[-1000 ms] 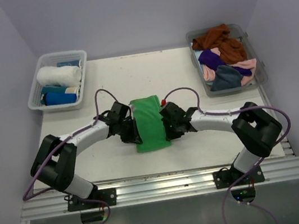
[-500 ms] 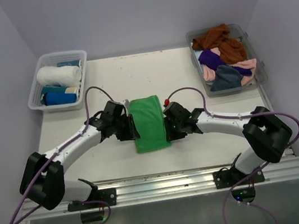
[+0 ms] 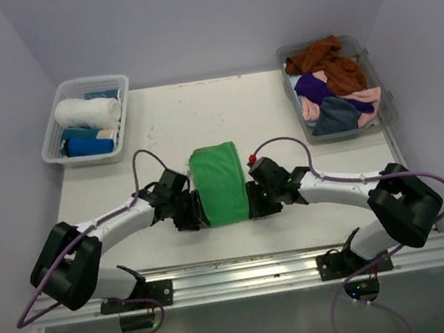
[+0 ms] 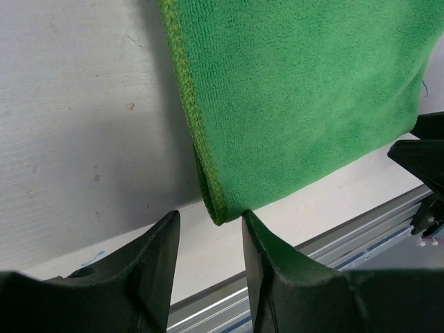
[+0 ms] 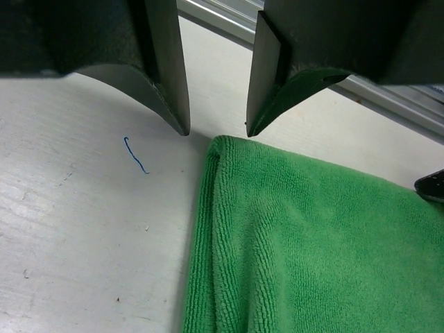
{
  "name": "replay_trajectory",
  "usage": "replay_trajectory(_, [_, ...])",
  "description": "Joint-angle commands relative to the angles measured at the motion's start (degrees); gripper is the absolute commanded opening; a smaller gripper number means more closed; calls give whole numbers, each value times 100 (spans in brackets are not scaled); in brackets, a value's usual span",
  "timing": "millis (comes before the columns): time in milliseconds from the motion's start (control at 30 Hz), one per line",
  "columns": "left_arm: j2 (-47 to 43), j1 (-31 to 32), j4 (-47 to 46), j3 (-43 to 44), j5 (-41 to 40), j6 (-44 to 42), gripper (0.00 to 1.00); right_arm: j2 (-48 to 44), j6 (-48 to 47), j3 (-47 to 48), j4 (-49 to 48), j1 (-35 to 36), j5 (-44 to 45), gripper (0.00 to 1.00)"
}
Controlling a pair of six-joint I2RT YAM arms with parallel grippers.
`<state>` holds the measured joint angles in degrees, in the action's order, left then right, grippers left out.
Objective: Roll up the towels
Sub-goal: Roll the towel
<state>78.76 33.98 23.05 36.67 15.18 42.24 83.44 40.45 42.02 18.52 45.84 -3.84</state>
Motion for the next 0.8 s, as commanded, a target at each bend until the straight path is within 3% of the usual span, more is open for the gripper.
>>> replay_trajectory(0, [130, 65, -389, -63, 38, 74, 45, -4, -10, -18, -244, 39, -161, 41])
replay_trajectory(133, [271, 74, -424, -81, -59, 74, 42, 85, -10, -18, -323, 47, -144, 36])
replay_trajectory(300, [236, 74, -415, -37, -191, 100, 30, 85, -19, -18, -367, 47, -117, 30])
replay_trajectory(600, [122, 74, -354, 77, -121, 188, 7, -20, -90, 34, -481, 47, -21, 0])
replay_trajectory(767, [78, 83, 102, 428, -296, 241, 3, -266, -186, 174, -359, 47, 172, 0])
